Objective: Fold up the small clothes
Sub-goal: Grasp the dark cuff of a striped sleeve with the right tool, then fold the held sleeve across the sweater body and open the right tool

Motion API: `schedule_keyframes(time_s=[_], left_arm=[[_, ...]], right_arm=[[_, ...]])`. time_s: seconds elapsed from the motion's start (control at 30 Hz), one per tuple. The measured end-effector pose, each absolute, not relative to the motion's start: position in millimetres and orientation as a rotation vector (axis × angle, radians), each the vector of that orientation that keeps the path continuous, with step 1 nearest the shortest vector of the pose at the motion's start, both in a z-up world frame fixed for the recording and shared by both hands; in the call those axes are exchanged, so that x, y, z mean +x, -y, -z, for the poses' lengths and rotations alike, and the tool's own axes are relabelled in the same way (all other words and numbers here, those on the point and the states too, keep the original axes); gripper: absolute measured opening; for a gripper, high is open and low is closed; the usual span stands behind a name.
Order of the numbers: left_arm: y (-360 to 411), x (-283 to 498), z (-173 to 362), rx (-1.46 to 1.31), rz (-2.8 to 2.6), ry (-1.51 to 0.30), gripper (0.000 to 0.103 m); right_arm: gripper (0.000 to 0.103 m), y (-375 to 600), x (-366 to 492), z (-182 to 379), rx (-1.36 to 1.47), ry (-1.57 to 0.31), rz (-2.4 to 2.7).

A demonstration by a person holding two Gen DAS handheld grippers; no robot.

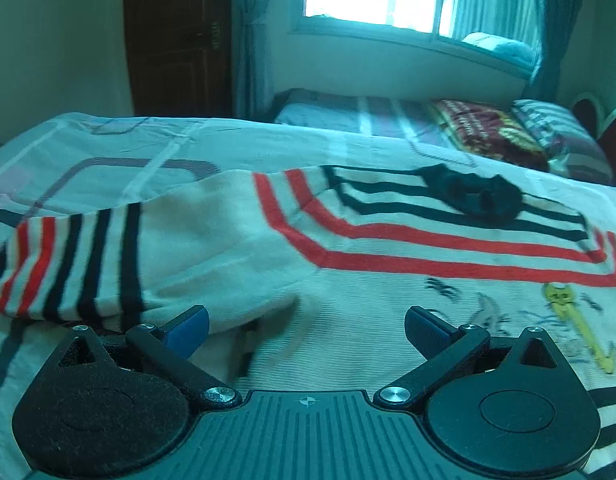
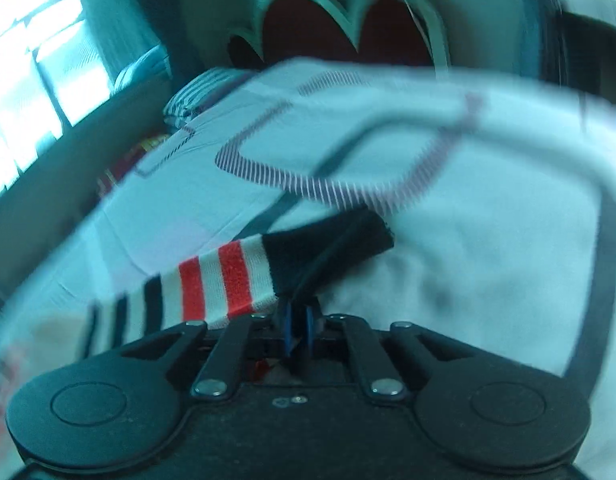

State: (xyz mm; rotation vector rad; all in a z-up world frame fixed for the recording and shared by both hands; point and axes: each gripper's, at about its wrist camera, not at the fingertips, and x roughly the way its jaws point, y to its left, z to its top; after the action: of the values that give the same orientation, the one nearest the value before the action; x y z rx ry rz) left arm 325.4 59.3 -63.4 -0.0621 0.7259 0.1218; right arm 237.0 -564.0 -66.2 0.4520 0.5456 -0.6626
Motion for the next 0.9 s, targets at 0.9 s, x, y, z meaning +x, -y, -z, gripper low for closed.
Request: schedule_keyframes(time_s=[0.9], left_arm=[[-125.7,291.3,58.8,-0.098,-0.195,-0.728,0.103]], right_arm=[[0.007,246.1,331.4,58.0,0.474,-0.689,-0.265]])
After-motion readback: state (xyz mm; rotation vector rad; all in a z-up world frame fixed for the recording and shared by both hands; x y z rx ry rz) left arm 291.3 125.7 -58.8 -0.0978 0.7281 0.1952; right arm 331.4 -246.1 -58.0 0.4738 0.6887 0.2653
